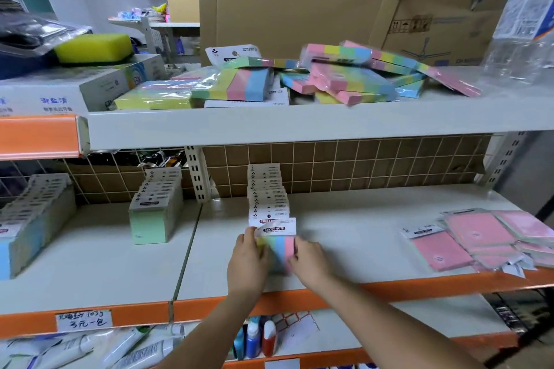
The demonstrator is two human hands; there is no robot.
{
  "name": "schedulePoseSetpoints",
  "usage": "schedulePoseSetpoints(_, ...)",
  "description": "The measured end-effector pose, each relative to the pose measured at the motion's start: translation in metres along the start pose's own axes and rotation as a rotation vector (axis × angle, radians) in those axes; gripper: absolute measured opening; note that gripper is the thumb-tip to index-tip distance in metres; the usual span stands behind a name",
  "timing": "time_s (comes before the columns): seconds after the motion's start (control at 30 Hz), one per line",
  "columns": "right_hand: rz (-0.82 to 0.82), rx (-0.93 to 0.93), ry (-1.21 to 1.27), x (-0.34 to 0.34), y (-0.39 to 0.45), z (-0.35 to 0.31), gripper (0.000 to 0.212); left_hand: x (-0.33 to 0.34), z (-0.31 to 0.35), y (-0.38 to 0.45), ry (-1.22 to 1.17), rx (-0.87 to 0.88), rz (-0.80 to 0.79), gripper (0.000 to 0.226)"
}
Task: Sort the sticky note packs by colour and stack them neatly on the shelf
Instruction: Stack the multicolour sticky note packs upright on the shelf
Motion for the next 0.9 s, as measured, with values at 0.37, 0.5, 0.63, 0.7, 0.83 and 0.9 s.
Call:
schedulePoseSetpoints(0.37,0.015,0.062,-0.107,0.016,0.002,0.005,0.015,0.006,-0.037,-0.003,0.117,-0.069,-0.115,0.045)
schedulePoseSetpoints(0.5,0.006,0.045,-0.099,0.016,0.002,0.003,0.015,0.007,-0.038,-0.005,0.206,0.007,-0.127,0.041)
schedulePoseSetpoints(0.63,0.006,0.022,-0.137,0.017,0.001,-0.001,0.019,0.007,-0.045,-0.010,0.335,0.023,-0.116,0.039)
schedulePoseSetpoints(0.7,0.026,0.037,-0.174,0.017,-0.002,-0.002,0.020,0.007,-0.048,-0.011,0.363,0.031,-0.115,0.039)
schedulePoseSetpoints(0.83,0.077,0.056,-0.197,0.020,-0.007,-0.002,0.026,0.007,-0.049,-0.011,0.323,0.012,-0.118,0.035)
schedulePoseSetpoints(0.9,0.075,0.065,-0.190,0.021,-0.008,-0.002,0.028,0.007,-0.050,-0.012,0.326,0.010,-0.117,0.035)
Point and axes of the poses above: each hand's wrist, its own y-axis towards the middle knuckle, its own x-axis out of the palm, z = x × y, the point moved 3 cm from there along y, towards the middle knuckle
